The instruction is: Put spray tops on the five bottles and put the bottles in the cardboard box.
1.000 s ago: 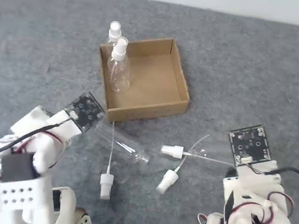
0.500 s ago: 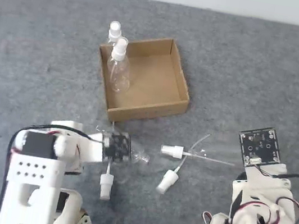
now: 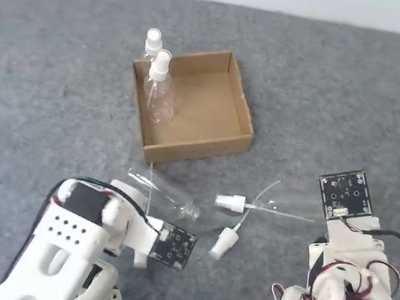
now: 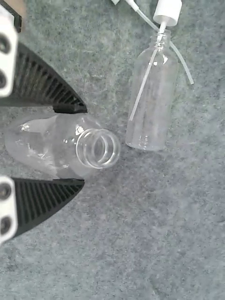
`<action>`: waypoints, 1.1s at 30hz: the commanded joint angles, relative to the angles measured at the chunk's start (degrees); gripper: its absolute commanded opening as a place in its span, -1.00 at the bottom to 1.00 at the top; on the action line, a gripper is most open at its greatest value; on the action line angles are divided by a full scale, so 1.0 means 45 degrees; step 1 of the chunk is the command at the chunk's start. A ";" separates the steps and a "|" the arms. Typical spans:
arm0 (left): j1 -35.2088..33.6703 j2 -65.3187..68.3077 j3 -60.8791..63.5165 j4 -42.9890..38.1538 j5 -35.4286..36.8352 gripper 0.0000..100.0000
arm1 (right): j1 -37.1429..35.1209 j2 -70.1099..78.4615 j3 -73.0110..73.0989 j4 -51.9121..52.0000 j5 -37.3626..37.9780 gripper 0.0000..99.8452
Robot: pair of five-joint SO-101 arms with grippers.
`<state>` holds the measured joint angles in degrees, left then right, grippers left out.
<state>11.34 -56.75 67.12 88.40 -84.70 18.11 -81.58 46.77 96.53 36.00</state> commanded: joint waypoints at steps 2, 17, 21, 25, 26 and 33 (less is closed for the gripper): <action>0.1114 0.0137 0.0518 -0.0957 0.0137 -0.60 | 0.0107 -0.0029 -0.0117 -0.0342 0.0098 -0.97; 0.2462 0.0156 0.2608 -0.3302 0.0137 -0.60 | 0.0107 -0.0029 -0.0098 -0.0322 0.0039 -0.97; 0.2462 0.0156 0.2608 -0.3341 0.0137 -0.61 | 0.0107 -0.0029 -0.0098 -0.0264 0.0020 -0.97; 0.2774 0.0156 0.2647 -0.3380 0.0254 -0.61 | 0.0107 -0.0029 -0.0098 -0.0225 0.0020 -0.97; 0.2891 0.0156 0.2647 -0.3399 0.0449 -0.61 | 0.0107 -0.0029 -0.0098 -0.0225 0.0020 -0.97; 0.4142 0.1328 0.2315 -0.3810 0.2149 -0.73 | 0.0107 -0.0029 -0.0098 -0.0205 0.0020 -0.97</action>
<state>27.52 -55.52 79.43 72.84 -79.08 18.11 -81.58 46.77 96.53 36.00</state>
